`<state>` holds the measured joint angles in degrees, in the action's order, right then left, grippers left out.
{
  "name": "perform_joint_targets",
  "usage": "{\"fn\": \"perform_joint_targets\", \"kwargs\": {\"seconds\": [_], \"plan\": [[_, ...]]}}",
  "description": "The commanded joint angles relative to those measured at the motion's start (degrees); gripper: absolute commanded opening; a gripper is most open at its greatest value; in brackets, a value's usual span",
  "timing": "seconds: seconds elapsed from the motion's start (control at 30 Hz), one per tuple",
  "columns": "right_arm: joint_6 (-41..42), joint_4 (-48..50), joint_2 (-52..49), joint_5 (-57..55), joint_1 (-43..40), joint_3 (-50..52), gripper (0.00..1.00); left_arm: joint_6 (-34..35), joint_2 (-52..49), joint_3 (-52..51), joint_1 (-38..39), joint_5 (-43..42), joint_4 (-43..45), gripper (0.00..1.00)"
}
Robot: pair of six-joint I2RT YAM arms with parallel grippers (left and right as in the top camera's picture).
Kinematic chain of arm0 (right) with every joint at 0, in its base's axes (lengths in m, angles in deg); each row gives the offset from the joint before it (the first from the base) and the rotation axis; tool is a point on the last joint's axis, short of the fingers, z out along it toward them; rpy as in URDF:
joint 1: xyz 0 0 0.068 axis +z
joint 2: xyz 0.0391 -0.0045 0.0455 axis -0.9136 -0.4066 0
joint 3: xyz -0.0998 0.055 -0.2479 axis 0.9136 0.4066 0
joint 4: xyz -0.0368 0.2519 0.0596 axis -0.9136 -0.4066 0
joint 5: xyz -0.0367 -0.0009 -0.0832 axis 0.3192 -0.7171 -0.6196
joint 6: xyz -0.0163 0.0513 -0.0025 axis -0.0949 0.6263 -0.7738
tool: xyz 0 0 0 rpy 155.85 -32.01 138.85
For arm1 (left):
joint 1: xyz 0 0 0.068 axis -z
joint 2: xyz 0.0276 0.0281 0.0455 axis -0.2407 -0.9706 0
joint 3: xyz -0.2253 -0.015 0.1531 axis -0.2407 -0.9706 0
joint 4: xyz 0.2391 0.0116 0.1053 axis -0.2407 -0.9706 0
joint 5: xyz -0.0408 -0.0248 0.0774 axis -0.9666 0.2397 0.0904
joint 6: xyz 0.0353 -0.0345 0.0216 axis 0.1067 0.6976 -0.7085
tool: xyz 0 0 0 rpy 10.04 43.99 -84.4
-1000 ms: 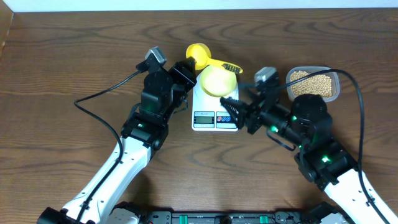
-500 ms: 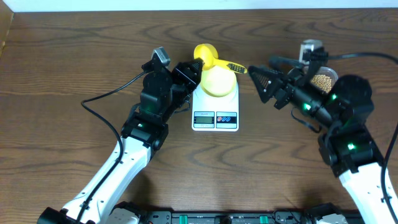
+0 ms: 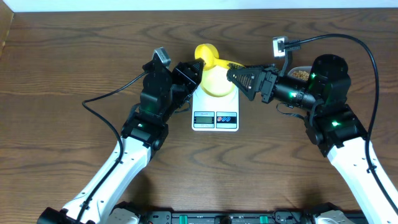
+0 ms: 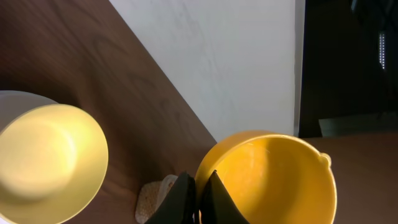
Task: Scoop item into bowl and weigh 50g on scale
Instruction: 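Pull the scoop away from the left gripper with the right gripper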
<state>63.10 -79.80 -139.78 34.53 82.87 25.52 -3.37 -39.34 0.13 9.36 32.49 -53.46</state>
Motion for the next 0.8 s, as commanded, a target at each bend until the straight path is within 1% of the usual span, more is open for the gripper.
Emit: {"fn": "perform_joint_targets", "kwargs": {"seconds": [0.0, 0.1, 0.13, 0.17, 0.2, 0.23, 0.27, 0.3, 0.37, 0.47, 0.6, 0.67, 0.77], "plan": [[0.9, -0.46, 0.13, -1.86, 0.5, -0.87, 0.99, 0.07, 0.42, 0.15, -0.17, -0.92, -0.07, 0.07], [-0.5, -0.39, 0.13, -2.43, 0.5, -0.87, 0.99, 0.07, 0.42, 0.15, -0.17, -0.94, -0.52, 0.07], [-1.75, -0.42, 0.13, -2.54, 0.5, -0.87, 0.97, 0.07, 0.42, 0.15, -0.11, -0.92, -0.52, 0.08], [-3.15, -0.42, 0.13, -2.54, 0.5, -0.87, 0.87, 0.07, 0.42, 0.15, -0.07, -0.98, -0.52, 0.07], [-3.45, -0.46, 0.13, -2.71, 0.5, -0.87, 0.74, 0.04, 0.42, 0.15, 0.22, -0.94, -0.7, 0.07], [-3.5, -0.44, 0.13, -2.84, 0.5, -0.87, 0.67, 0.04, 0.42, 0.15, 0.33, -0.96, -0.72, 0.07], [-3.63, -0.46, 0.13, -3.26, 0.5, -0.87, 0.56, 0.04, 0.42, 0.15, 0.55, -0.92, -0.79, 0.07], [-4.02, -0.46, 0.13, -3.34, 0.5, -0.87, 0.52, 0.04, 0.42, 0.15, 0.63, -0.94, -0.79, 0.07], [-5.7, -0.96, 0.13, -3.34, 0.5, -0.87, 0.5, 0.04, 0.42, 0.15, 0.63, -0.94, -0.92, 0.07], [-8.11, -2.4, 0.13, -3.34, 0.5, -0.87, 0.44, 0.04, 0.42, 0.15, 0.66, -1.2, -1.4, 0.07], [-12.63, -3.1, 0.13, -3.13, 0.5, -0.87, 0.43, 0.04, 0.42, 0.15, 0.68, -1.38, -3.72, 0.07], [-13.75, -3.28, 0.13, -3.1, 0.5, -0.87, 0.4, -1.49, 0.42, 0.15, 0.68, -2.47, -3.89, 0.07], [-13.79, -5.11, 0.13, -3.13, 0.5, -0.87, 0.4, -3.43, 0.42, 0.15, 0.68, -2.91, -3.93, 0.07]]}}
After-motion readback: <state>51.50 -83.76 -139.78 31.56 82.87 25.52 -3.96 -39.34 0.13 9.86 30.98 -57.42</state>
